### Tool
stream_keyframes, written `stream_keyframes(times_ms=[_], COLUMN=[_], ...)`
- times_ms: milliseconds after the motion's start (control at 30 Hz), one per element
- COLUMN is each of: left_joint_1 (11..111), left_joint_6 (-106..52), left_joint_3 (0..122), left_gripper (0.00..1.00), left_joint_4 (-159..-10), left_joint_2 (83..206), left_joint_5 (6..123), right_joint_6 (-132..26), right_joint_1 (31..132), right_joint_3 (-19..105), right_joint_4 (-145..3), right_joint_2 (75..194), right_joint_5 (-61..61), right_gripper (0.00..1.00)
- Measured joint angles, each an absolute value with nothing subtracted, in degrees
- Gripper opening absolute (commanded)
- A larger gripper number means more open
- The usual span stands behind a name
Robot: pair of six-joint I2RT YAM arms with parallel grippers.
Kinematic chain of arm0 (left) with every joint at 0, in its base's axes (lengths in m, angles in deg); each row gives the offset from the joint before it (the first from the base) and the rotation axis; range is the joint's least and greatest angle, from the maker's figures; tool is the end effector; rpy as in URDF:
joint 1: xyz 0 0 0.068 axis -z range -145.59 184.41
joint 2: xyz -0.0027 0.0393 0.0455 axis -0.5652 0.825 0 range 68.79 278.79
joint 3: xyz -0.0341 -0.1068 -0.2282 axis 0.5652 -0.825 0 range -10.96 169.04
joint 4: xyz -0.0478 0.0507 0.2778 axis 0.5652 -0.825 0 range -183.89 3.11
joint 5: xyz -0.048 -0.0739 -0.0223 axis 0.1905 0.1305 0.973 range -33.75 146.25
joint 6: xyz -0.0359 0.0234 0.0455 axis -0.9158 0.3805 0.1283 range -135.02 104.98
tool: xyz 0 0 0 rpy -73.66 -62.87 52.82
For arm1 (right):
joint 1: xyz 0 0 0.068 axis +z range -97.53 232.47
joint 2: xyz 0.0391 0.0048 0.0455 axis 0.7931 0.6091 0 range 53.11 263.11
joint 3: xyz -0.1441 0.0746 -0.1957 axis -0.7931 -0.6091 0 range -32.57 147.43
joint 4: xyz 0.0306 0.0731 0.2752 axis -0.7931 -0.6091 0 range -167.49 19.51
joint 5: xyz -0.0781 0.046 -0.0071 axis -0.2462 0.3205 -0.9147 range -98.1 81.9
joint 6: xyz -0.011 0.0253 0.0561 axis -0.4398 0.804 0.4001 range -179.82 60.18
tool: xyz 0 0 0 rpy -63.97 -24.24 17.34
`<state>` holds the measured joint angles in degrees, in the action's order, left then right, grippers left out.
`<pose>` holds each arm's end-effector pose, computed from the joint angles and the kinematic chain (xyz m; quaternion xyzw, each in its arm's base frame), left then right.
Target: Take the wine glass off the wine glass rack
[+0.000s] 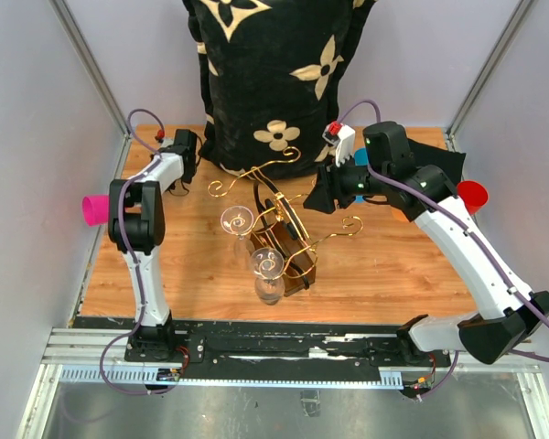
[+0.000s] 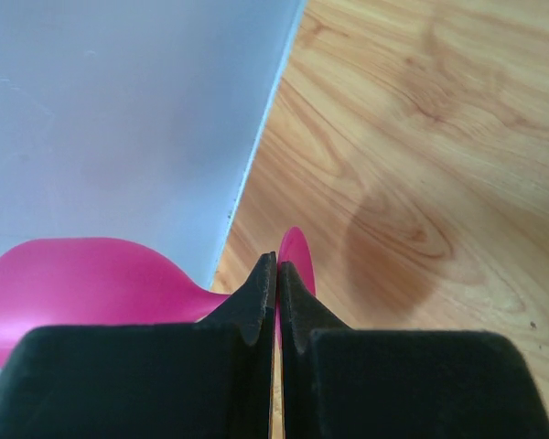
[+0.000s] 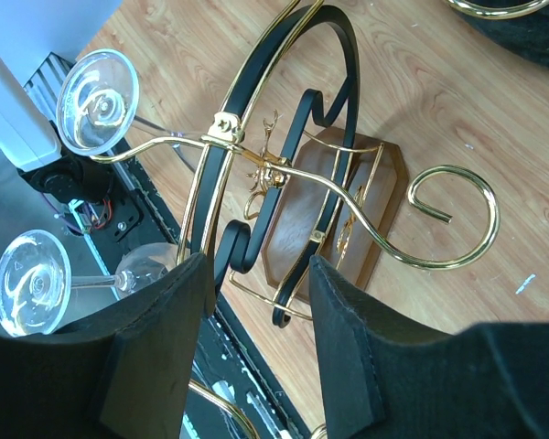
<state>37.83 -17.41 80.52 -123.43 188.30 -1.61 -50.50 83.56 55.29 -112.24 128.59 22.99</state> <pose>0.4526 0.0135 0.1623 -0.0989 0.8546 0.4615 0.2164 0.2537 0.1816 0.4108 -0.2898 0.7912 0.3850 0.3764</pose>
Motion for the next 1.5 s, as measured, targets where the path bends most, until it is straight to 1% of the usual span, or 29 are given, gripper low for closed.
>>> stream_keyframes(times_ms=[167,333,533,767,1233,1400,1433,1500], left_joint_1=[37.83,37.92,38.71,40.04,40.65,40.65,40.65,40.65], left_joint_6=[-17.39,-16.91,-13.96,-10.2,-1.28,0.25,0.36,0.29], left_joint_3=[80.52,79.62,73.04,68.91,52.19,49.63,49.53,49.57], left_gripper=[0.01,0.01,0.01,0.01,0.01,0.01,0.01,0.08], left_joint_4=[-124.19,-122.84,-116.26,-108.83,-84.76,-80.02,-79.58,-79.12], left_joint_2=[193.63,194.2,192.38,192.38,186.31,185.35,185.35,185.35], left_joint_5=[-0.96,0.33,0.83,0.77,2.67,3.37,3.35,3.41], right_joint_6=[-50.5,-50.5,-50.47,-50.45,-50.41,-50.41,-50.41,-50.41], right_joint_1=[83.56,83.56,83.56,83.56,83.5,83.21,82.93,82.41], right_joint_3=[54.87,54.46,54.04,53.36,53.04,53.04,53.04,53.04], right_joint_4=[-111.68,-111.06,-110.91,-110.74,-110.6,-110.6,-110.6,-110.6], right_joint_2=[128.33,128.09,128.0,127.76,127.46,127.15,127.15,127.15], right_joint_5=[23.45,23.69,24.02,24.39,25.37,25.55,25.65,25.76], right_gripper=[0.5,0.5,0.5,0.49,0.49,0.49,0.49,0.49])
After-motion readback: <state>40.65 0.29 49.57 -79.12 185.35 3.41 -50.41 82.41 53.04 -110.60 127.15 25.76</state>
